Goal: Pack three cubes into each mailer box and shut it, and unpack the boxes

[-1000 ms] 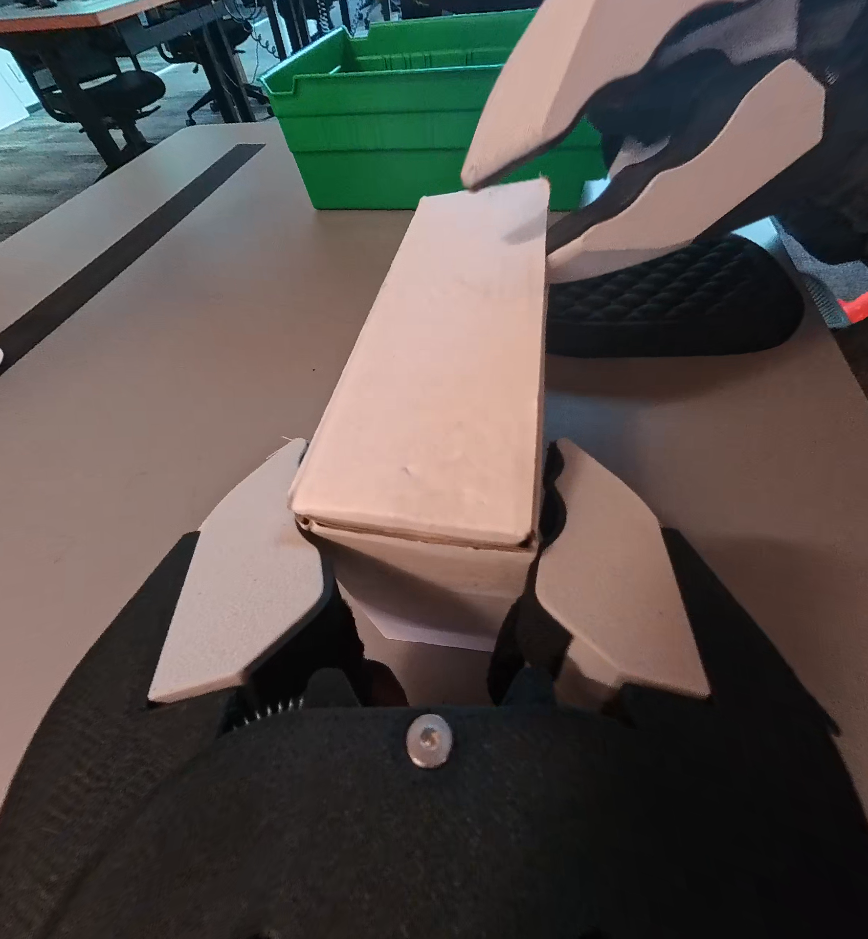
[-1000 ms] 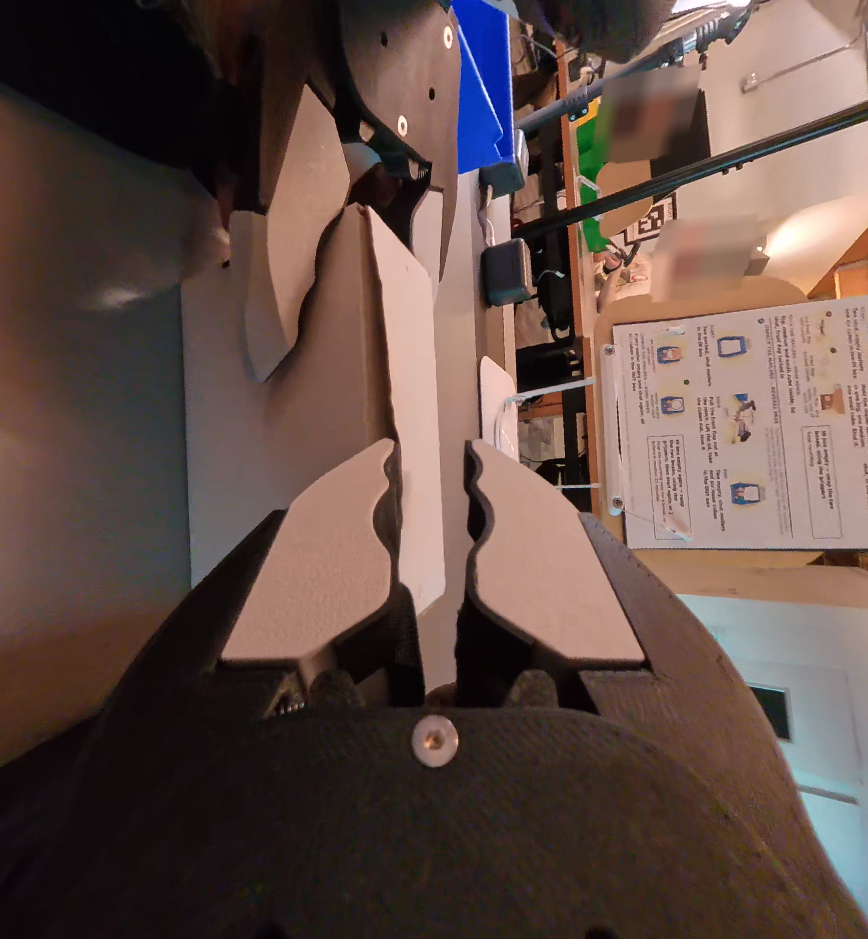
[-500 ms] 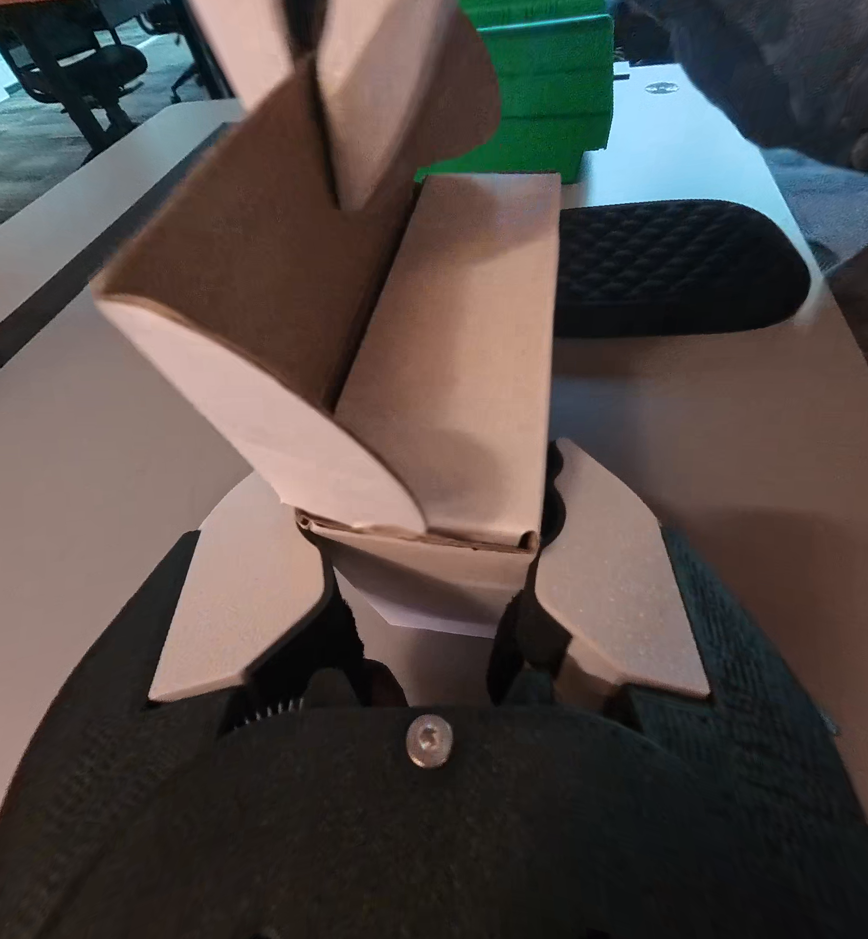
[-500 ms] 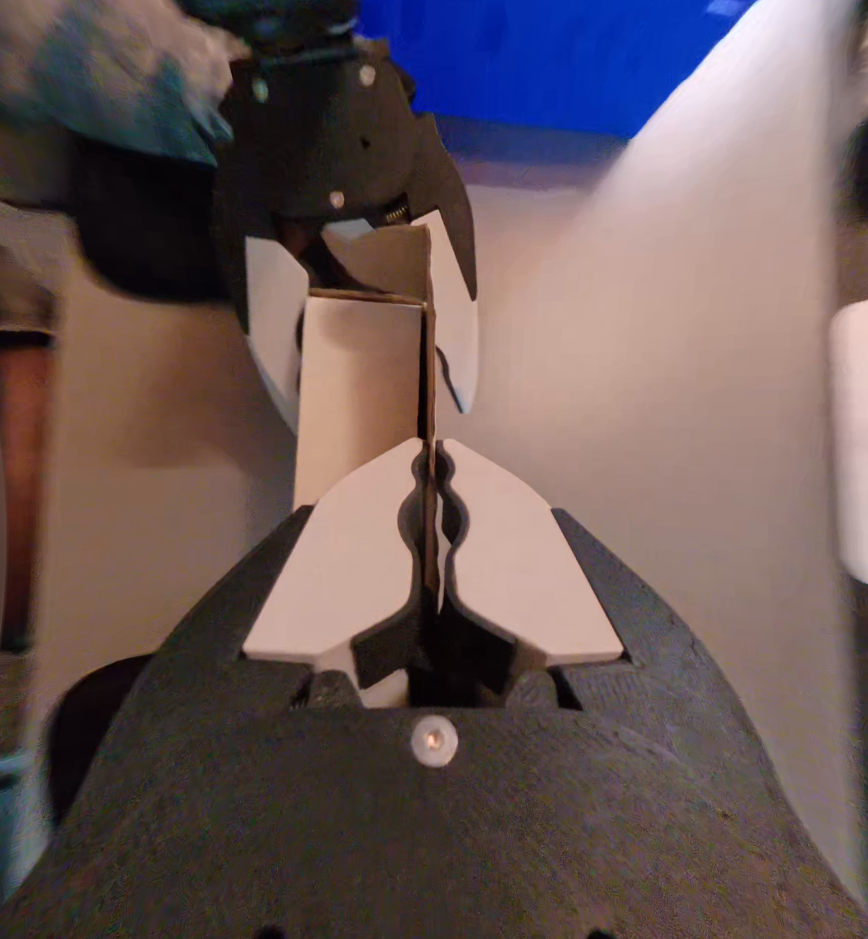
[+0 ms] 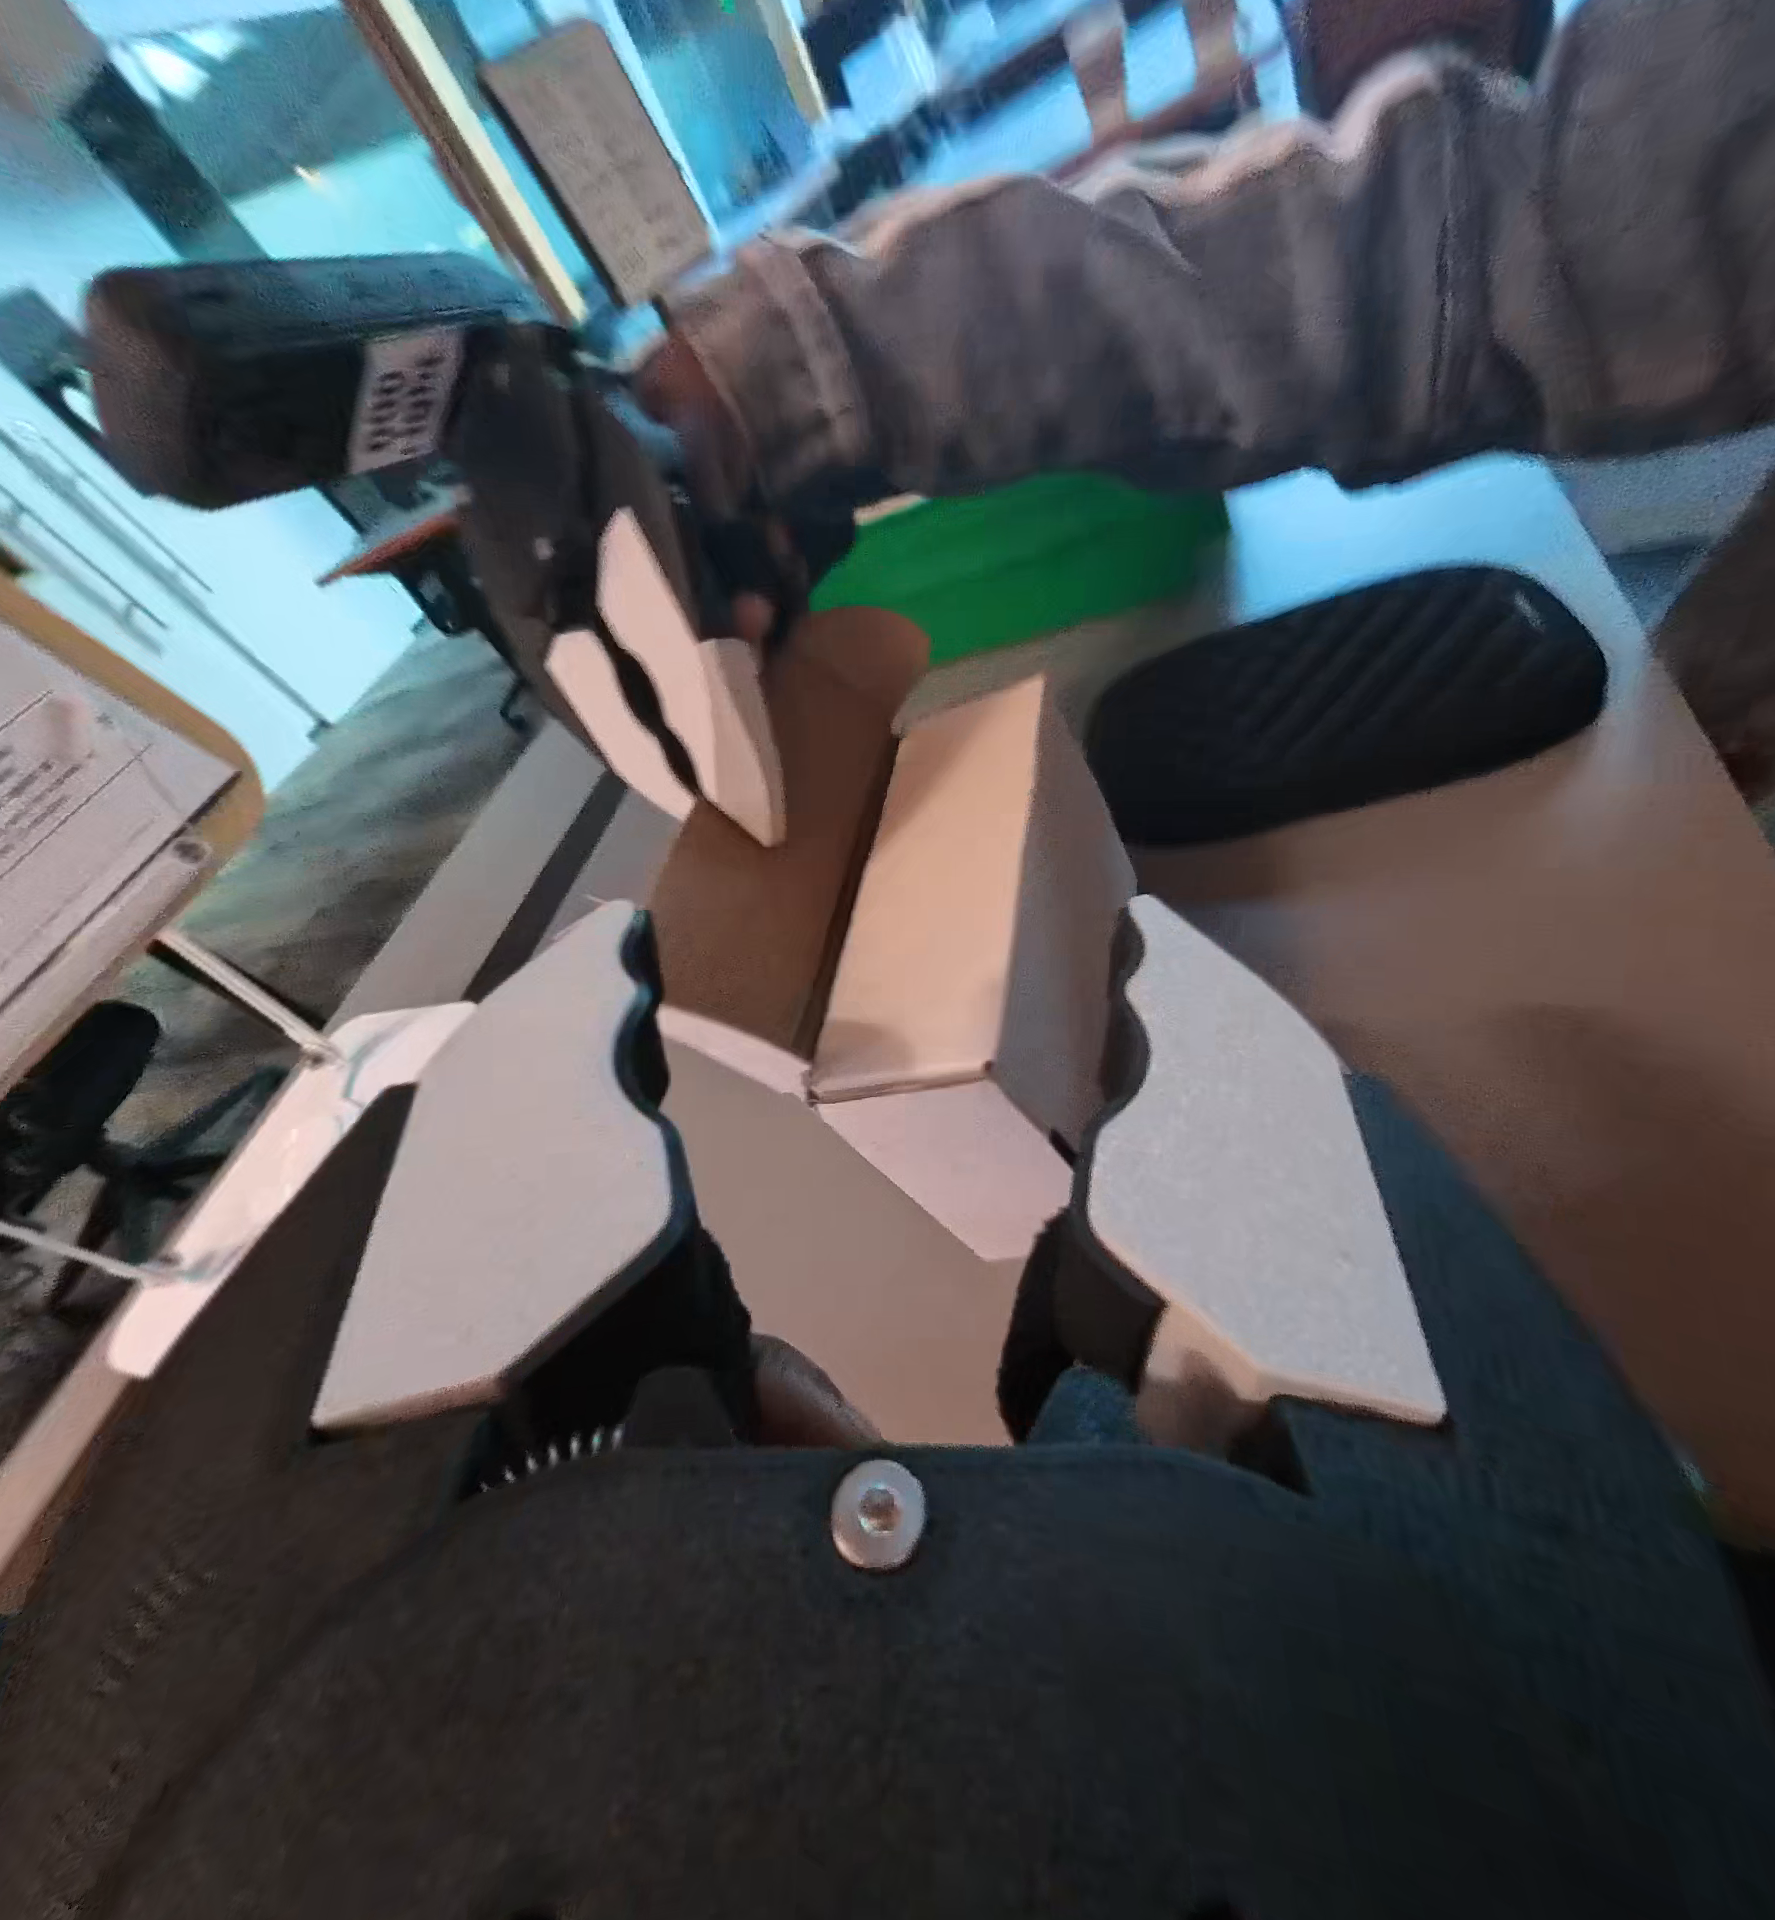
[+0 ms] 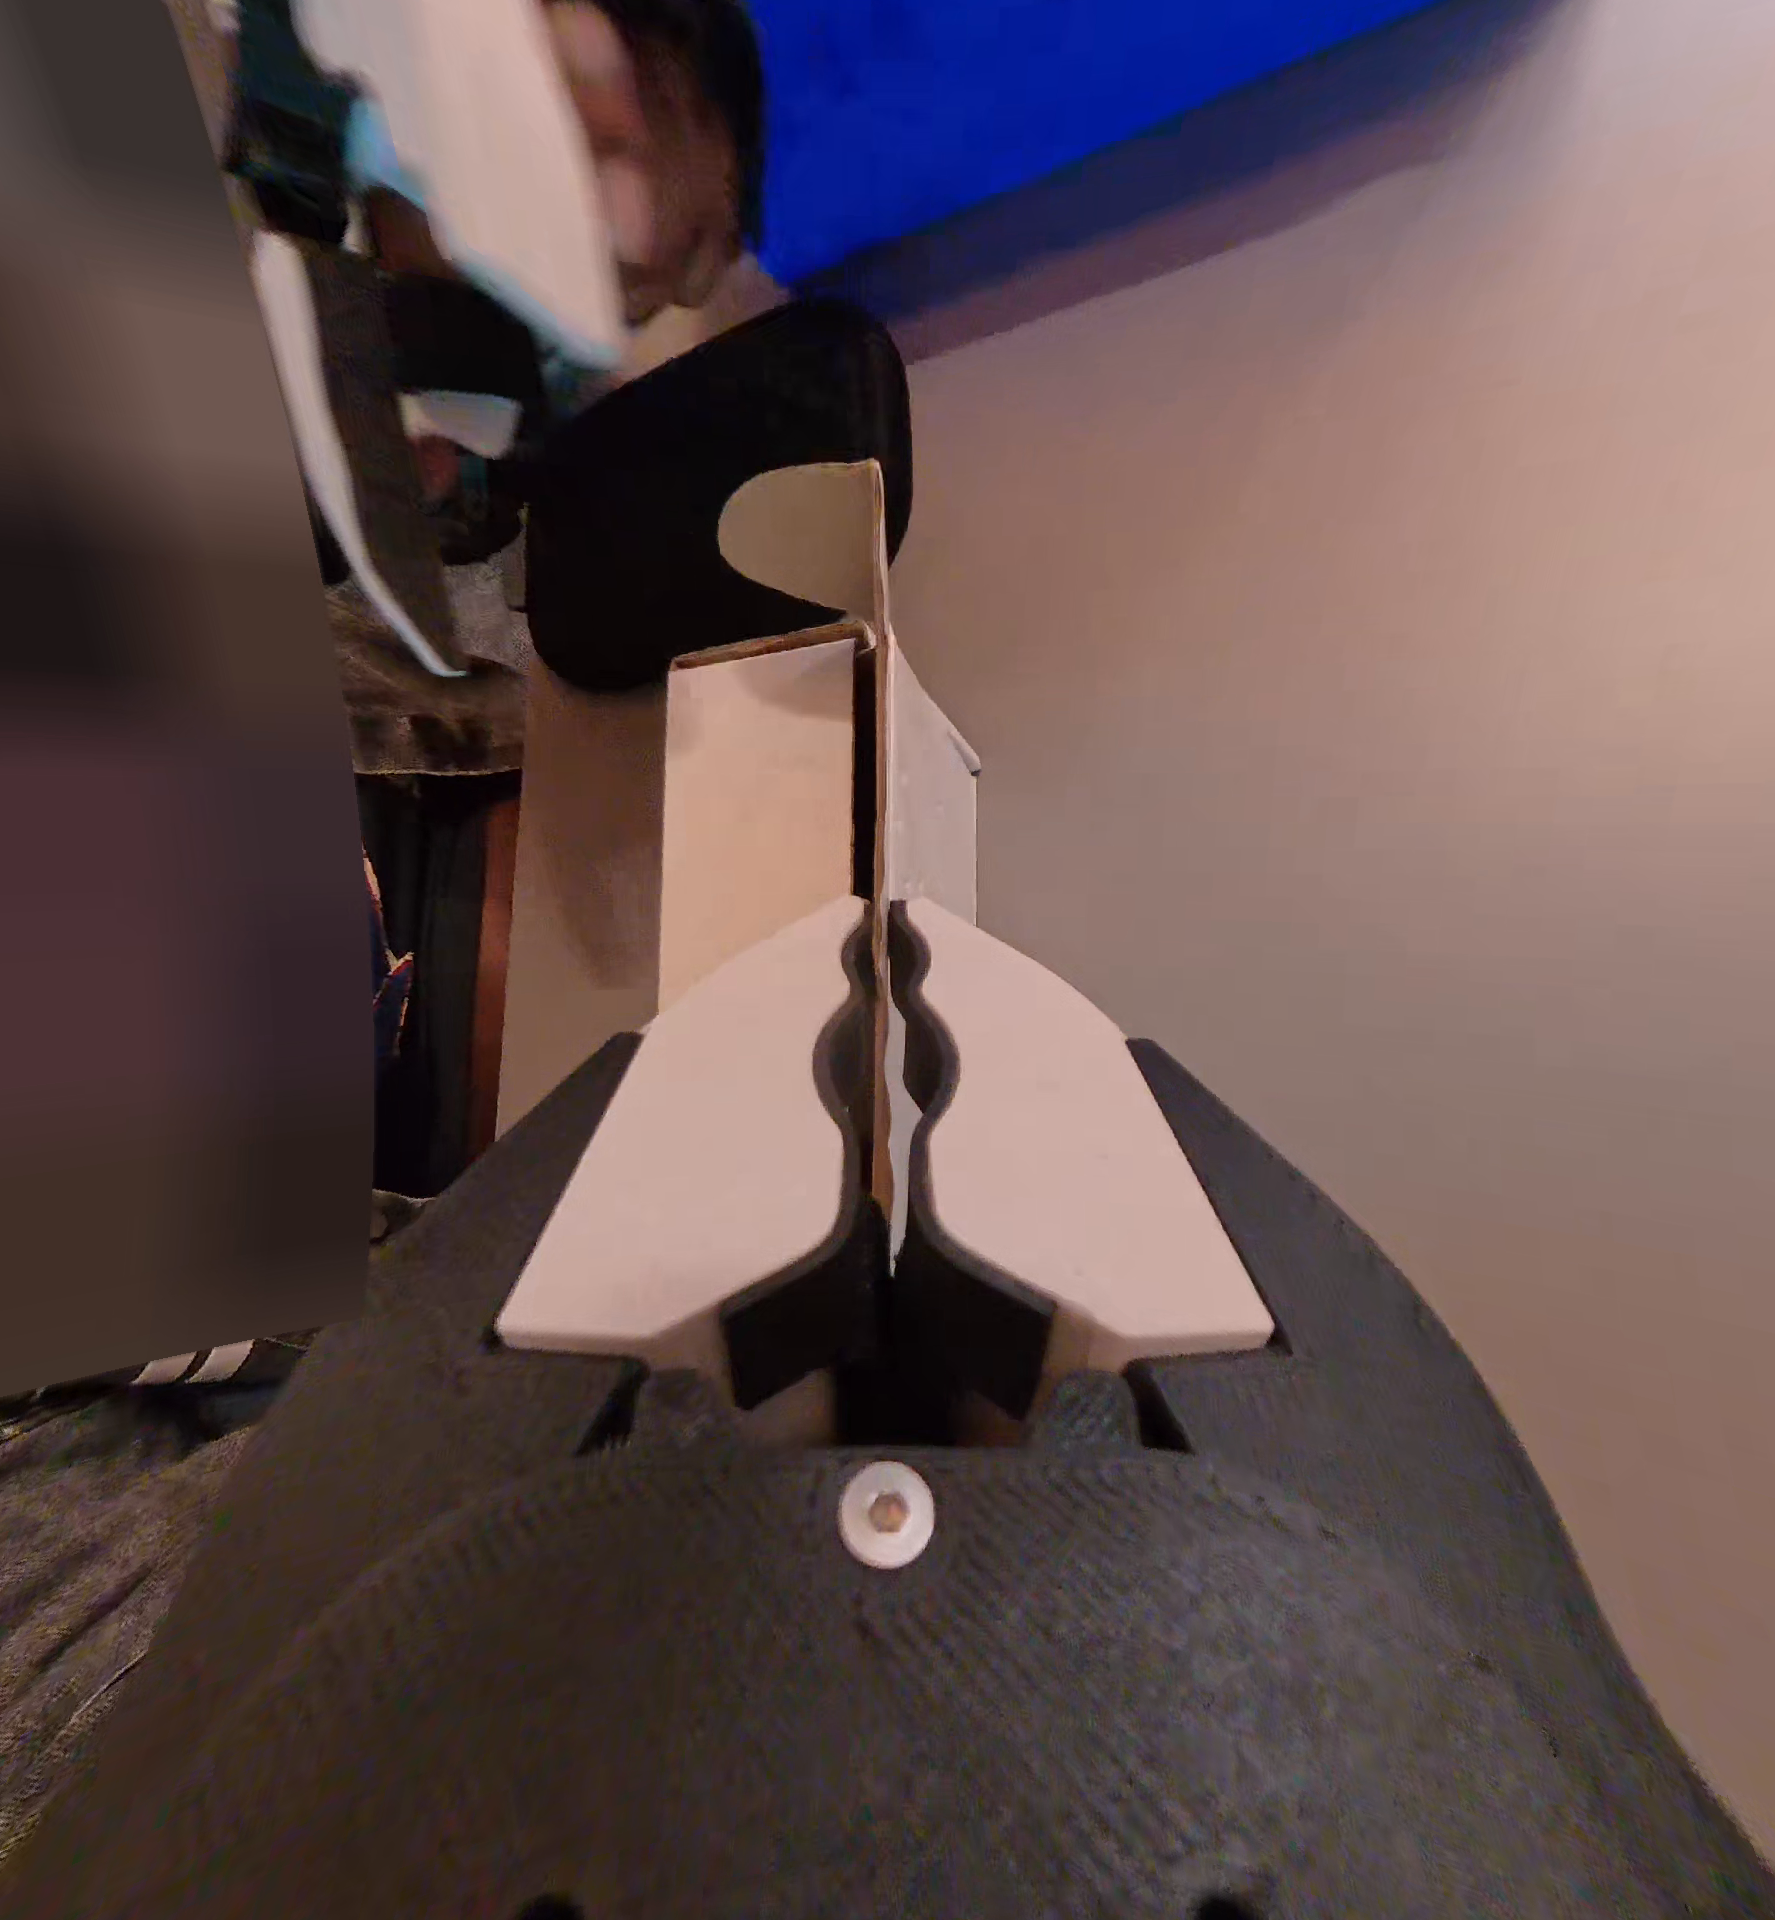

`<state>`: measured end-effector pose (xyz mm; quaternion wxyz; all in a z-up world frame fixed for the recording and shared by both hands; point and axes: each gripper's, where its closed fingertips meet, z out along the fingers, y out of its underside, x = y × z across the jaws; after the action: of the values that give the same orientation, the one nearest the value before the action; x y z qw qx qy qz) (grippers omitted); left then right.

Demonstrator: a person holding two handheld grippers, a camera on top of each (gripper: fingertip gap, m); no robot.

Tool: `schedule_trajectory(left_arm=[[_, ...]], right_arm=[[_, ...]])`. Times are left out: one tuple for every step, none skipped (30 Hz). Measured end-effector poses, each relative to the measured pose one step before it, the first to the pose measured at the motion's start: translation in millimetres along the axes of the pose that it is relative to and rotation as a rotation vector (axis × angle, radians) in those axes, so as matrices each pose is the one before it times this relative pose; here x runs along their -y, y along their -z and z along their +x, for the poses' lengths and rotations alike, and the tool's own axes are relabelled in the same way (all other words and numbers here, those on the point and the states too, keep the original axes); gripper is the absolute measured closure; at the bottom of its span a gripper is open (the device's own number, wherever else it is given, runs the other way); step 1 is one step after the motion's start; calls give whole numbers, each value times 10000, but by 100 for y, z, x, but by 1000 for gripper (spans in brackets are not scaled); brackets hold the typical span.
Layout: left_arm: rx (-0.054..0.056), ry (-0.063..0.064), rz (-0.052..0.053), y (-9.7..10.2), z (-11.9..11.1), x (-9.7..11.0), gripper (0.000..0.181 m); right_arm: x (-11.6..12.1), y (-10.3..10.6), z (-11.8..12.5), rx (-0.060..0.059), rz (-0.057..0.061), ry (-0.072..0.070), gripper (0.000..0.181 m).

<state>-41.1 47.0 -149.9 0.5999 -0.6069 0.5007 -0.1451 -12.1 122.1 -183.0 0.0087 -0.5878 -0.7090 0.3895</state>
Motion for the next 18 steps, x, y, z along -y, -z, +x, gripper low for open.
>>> schedule_trajectory(left_arm=[[-250, -380, -768, -368, 691, 7, 101], [-248, -300, -905, -740, 682, -365, 101], [-155, -237, -828, -974, 509, -464, 101], [-120, -211, -768, -996, 401, -532, 101], [78, -128, -724, -893, 28, -550, 101], [271, -83, -652, -738, -303, -513, 102], [311, -72, -604, -650, -393, -554, 104], [109, -58, -533, -584, -114, -560, 107], [-4, -10, -412, -508, 66, -487, 110], [-50, 12, -301, -404, 163, -395, 113], [48, 3, -173, -265, 71, -288, 117], [301, -88, -43, -85, -235, -128, 117], [337, -192, -31, 54, -260, -84, 118], [345, -177, -32, 99, -289, -35, 120], [330, -149, -7, 127, -247, 0, 121], [235, -181, 3, 110, -91, -32, 122], [118, -235, 32, 104, 145, -62, 123], [183, -242, 100, 132, 100, -11, 124]], right_arm=[[-33, 17, -31, -35, -15, -35, 180], [3, 11, -6, -64, -19, -12, 179], [27, -7, 6, -73, -18, 23, 179], [50, -20, -85, -30, -3, 37, 179], [44, -31, -118, -7, 7, 13, 179], [21, -38, -113, -36, -11, 15, 179], [5, -18, -137, -38, -24, 51, 179], [-10, 12, -170, -23, -50, 76, 179], [6, 47, -92, -72, -52, 88, 179], [0, 94, 252, -288, -64, 87, 180], [113, 158, 94, -154, 5, 47, 180], [212, 200, 36, -100, 78, 97, 179], [256, 220, 115, -168, 103, 120, 179], [301, 216, -9, -78, 125, 77, 180], [303, 219, 37, -113, 104, 94, 180], [291, 241, 100, -176, 93, 115, 180], [251, 308, 378, -362, 56, 83, 179], [207, 383, 449, -379, 46, 37, 179]])
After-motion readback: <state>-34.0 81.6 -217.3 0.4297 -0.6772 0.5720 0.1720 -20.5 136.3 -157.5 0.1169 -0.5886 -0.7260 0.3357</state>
